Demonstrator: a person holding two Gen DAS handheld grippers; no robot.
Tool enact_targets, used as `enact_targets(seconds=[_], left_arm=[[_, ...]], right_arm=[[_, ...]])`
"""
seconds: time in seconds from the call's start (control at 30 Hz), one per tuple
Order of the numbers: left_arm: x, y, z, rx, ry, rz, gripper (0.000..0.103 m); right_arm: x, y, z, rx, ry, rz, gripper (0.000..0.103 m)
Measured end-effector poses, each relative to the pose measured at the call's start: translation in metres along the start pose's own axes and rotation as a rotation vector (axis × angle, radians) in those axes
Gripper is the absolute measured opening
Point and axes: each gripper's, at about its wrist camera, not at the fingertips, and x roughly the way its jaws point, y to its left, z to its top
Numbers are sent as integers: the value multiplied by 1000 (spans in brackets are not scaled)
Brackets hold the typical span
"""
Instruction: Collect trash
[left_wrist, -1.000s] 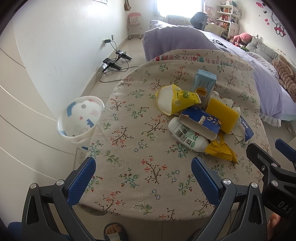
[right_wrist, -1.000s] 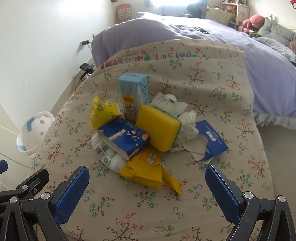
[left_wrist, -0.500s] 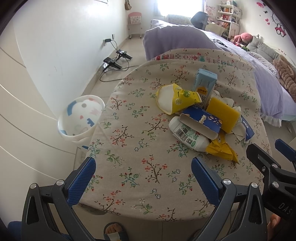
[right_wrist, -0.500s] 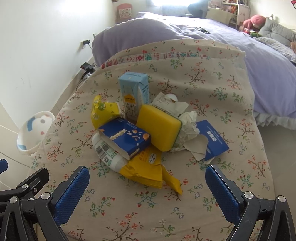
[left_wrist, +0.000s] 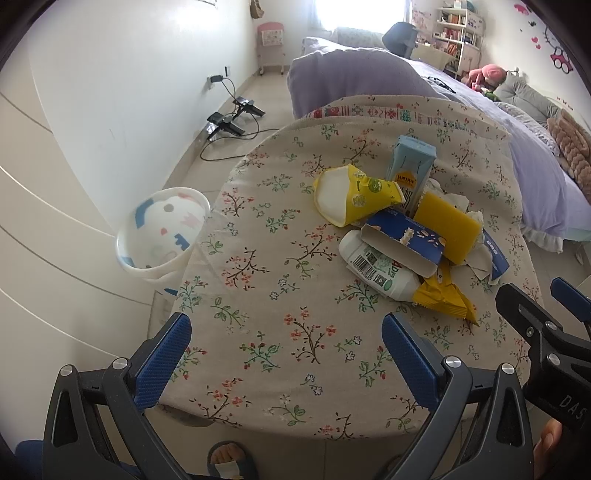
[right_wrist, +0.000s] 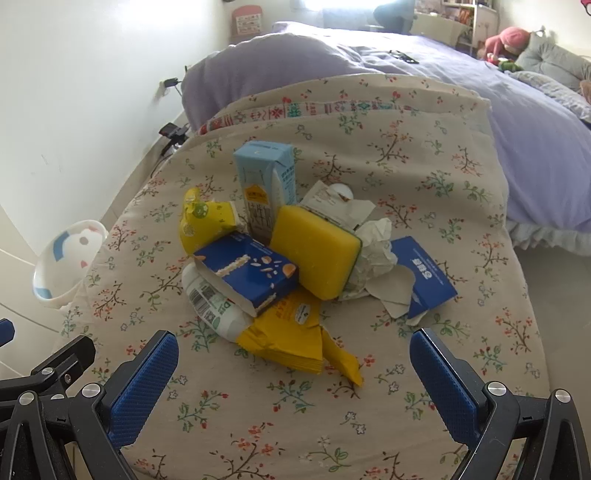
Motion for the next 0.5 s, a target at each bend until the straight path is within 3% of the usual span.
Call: enact_targets(seconds=[0.5], left_arm=[[8,6,14,2,38,-18,103]], right_arm=[[2,-14,6,50,9,14,103]])
